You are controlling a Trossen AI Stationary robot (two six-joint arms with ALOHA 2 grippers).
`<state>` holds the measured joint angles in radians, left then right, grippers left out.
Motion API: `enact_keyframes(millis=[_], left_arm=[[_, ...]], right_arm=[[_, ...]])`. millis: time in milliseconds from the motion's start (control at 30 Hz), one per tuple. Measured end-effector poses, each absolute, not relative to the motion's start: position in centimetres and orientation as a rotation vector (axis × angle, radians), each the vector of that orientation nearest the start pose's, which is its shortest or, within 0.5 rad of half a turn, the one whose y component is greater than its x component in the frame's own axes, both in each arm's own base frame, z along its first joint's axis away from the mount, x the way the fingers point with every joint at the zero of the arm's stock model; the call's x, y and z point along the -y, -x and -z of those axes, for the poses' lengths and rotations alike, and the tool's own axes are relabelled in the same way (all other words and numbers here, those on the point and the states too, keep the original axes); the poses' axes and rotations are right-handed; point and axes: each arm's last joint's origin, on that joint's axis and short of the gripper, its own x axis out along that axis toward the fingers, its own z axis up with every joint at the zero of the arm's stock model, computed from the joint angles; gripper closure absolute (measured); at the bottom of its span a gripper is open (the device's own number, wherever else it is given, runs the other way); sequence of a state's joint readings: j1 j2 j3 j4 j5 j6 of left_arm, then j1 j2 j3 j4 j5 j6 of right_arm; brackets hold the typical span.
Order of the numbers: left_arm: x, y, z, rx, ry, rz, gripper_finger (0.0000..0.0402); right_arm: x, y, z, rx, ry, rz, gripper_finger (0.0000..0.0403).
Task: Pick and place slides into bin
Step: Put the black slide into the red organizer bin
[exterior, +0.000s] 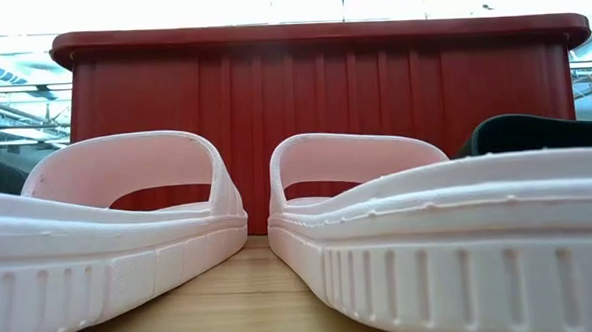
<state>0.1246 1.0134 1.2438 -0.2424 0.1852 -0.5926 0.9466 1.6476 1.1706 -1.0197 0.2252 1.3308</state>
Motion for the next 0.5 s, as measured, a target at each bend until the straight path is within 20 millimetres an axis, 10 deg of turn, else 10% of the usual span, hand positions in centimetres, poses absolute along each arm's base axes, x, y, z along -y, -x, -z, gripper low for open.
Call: enact_keyframes(millis=[500], left_arm=[[-2.0,-20.0,-44.1,-0.03,0.607,0.055,0.0376]], right_arm=[[-23.5,-18.4,-19.0,-1.311,-0.252,0.456,0.0191]])
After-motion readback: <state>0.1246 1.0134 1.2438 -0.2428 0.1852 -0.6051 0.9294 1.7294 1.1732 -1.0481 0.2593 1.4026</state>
